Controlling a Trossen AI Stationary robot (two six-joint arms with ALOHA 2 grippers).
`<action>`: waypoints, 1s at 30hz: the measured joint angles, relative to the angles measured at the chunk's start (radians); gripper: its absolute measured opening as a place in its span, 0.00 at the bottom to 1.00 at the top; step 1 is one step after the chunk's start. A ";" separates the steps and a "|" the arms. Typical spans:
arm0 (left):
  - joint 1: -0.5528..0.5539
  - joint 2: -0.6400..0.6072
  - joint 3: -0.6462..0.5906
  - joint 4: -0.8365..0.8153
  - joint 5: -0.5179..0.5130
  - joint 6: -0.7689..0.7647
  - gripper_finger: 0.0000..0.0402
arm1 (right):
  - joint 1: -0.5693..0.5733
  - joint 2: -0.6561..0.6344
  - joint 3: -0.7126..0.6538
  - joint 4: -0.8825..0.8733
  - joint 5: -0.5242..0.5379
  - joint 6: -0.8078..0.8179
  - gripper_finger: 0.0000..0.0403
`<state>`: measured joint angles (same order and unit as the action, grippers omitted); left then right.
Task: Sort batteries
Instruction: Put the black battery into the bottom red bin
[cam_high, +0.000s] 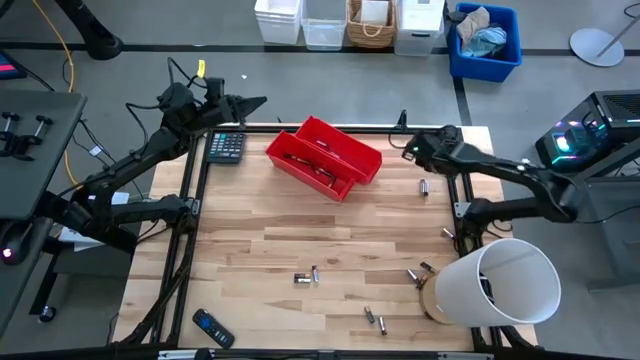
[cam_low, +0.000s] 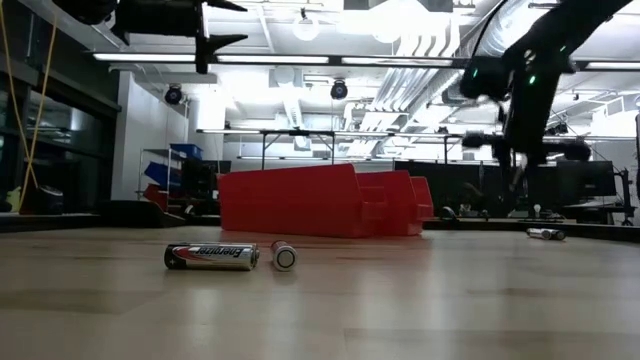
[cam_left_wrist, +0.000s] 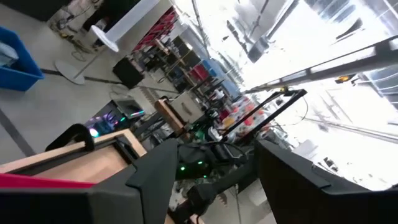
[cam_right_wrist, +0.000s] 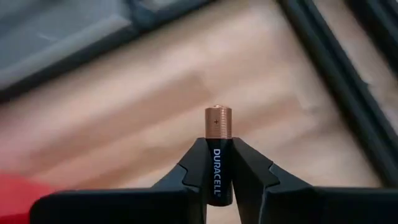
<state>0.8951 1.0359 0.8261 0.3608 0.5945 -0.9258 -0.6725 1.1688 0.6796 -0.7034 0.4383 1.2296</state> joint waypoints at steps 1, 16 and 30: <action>0.000 0.000 0.000 0.004 0.000 -0.008 0.52 | 0.008 -0.033 0.000 0.024 -0.001 -0.015 0.10; 0.000 0.000 0.000 0.013 -0.104 -0.017 0.52 | 0.476 0.117 0.005 1.034 -0.238 -0.260 0.10; 0.000 0.000 0.000 0.115 -0.107 -0.099 0.52 | 0.463 0.510 0.272 0.943 -0.188 -0.261 0.32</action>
<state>0.8948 1.0359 0.8261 0.4758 0.4873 -1.0252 -0.2096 1.6785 0.9518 0.2401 0.2500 0.9691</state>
